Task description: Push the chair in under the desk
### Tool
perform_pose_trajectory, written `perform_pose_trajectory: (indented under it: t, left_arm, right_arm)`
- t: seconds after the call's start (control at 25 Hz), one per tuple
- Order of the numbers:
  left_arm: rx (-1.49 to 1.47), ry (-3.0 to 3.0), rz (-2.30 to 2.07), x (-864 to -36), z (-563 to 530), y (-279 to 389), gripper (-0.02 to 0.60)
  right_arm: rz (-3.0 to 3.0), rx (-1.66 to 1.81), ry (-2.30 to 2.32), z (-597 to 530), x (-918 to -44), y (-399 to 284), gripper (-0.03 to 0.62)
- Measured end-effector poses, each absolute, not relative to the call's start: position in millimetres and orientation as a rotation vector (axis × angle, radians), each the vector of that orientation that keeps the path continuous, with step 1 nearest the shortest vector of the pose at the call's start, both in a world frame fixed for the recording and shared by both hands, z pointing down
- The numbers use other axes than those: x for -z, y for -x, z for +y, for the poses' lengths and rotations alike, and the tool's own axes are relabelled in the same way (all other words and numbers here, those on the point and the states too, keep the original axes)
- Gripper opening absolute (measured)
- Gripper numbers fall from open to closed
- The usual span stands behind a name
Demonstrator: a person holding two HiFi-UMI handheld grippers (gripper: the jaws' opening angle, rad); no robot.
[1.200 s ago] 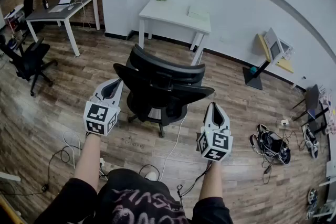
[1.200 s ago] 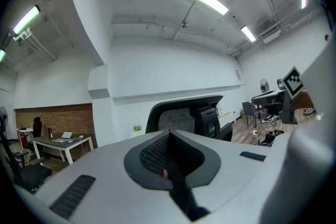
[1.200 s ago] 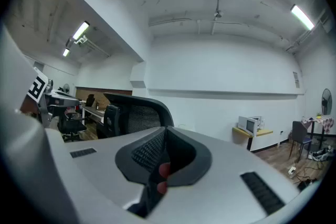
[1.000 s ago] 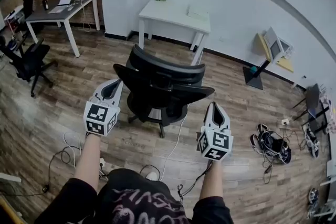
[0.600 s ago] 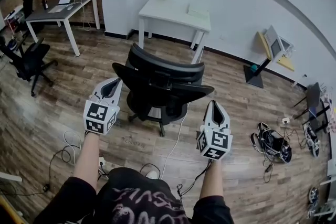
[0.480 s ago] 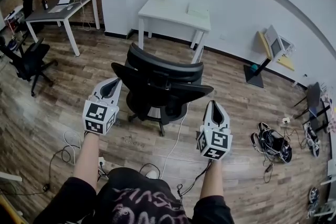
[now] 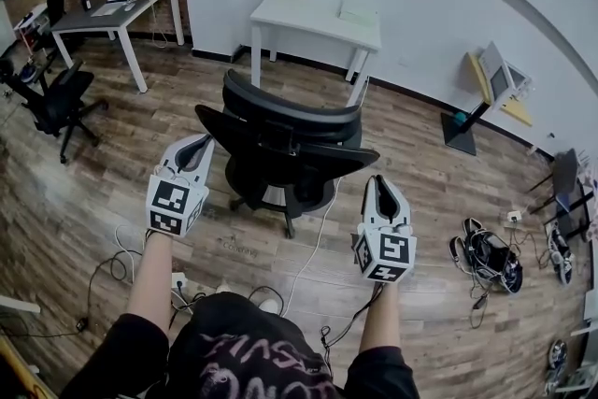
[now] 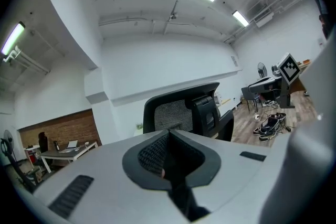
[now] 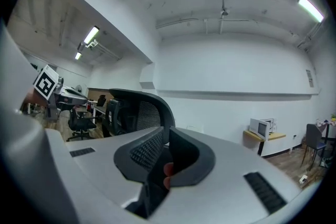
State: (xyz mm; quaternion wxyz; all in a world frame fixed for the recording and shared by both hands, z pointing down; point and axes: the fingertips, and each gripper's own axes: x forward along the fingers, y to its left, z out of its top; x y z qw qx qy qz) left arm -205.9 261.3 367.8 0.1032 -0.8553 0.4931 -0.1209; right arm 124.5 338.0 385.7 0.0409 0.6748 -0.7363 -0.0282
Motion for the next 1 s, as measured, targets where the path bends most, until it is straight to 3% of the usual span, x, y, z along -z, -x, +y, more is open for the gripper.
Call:
perform_pose_trajectory:
  t: [0.16, 0.64, 1.0]
  left_arm:
    - [0.418, 2.492, 1.455, -371, 257, 206, 0.015]
    - [0.556, 2.45, 1.398, -392, 232, 211, 0.022]
    - [0.722, 2.423, 1.272, -420, 200, 204, 0.111]
  right_arm:
    - [-2.278, 0.089, -2.001, 332, -392, -120, 0.083]
    - [-2.226, 0.167, -1.807, 304, -411, -106, 0.157]
    - [-2.092, 0.28, -1.633, 272, -434, -97, 0.211]
